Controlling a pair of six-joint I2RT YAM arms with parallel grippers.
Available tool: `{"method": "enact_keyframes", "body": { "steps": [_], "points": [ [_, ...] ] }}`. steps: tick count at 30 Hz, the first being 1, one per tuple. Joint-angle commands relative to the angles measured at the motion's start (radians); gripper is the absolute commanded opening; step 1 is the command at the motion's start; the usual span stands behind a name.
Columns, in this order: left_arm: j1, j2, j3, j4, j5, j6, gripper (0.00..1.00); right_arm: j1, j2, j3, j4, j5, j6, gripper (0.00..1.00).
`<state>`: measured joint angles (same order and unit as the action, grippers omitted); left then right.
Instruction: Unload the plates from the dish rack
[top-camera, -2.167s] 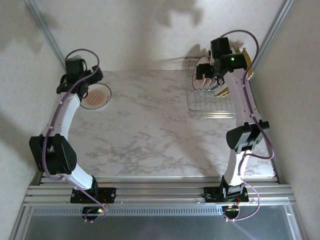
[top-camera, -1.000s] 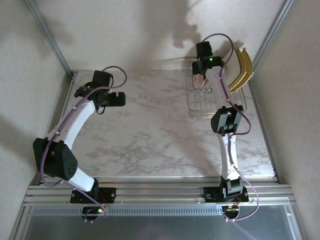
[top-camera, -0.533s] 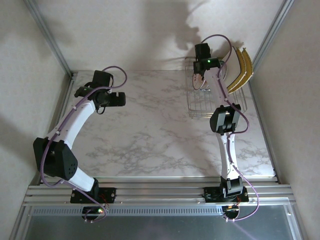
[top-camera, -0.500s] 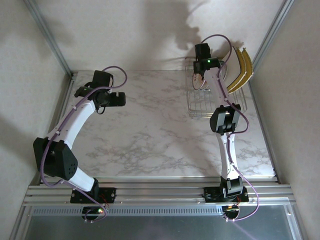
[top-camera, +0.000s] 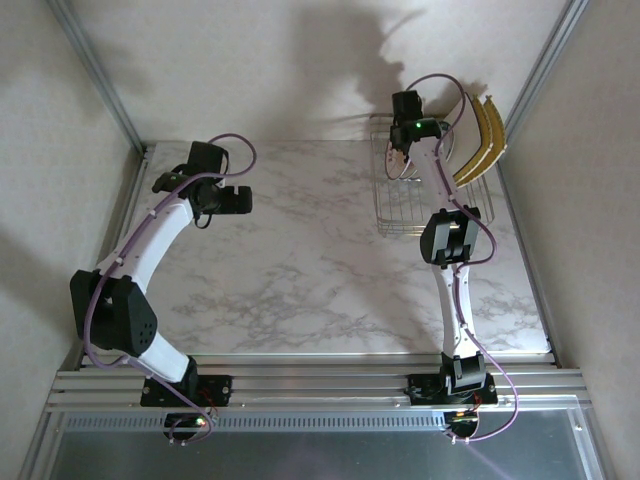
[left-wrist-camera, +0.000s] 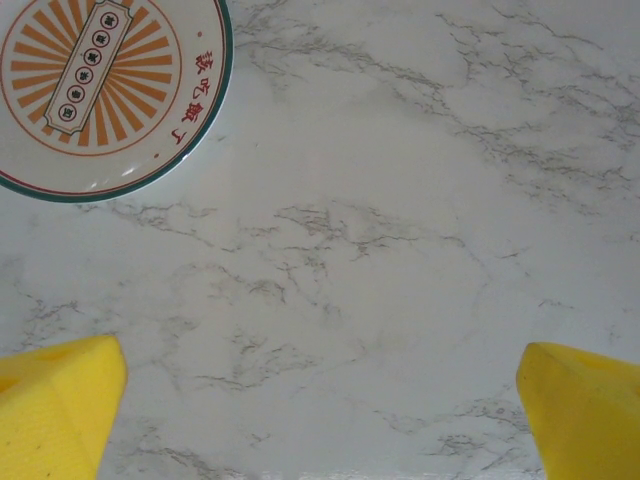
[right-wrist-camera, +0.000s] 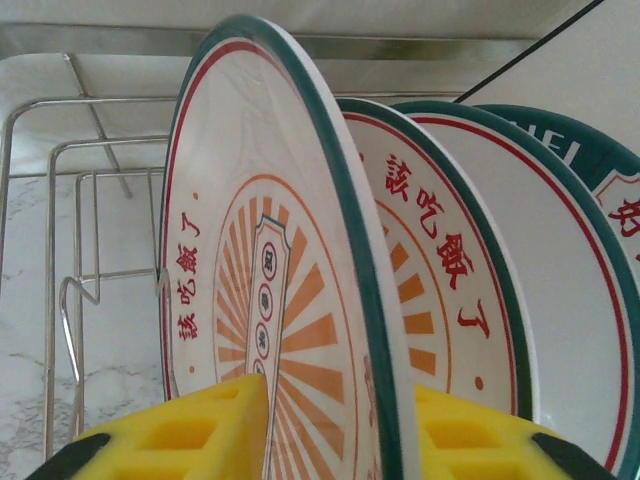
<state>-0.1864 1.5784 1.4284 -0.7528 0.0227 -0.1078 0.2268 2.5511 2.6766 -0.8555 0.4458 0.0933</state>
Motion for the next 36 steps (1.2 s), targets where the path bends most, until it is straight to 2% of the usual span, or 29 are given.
{"method": "enact_keyframes", "body": {
  "steps": [1, 31, 36],
  "points": [
    [-0.002, -0.009, 0.001, 0.000, -0.012, 0.011, 1.00, -0.002, 0.008, 0.005, 0.016, 0.013, 0.010, 0.32],
    [-0.007, 0.012, 0.021, 0.004, -0.006, 0.016, 1.00, -0.002, 0.027, 0.002, 0.008, -0.013, 0.027, 0.09],
    [-0.007, 0.011, 0.025, 0.004, -0.006, 0.016, 1.00, -0.001, 0.013, 0.001, -0.002, -0.012, 0.039, 0.02]
  ]
}}
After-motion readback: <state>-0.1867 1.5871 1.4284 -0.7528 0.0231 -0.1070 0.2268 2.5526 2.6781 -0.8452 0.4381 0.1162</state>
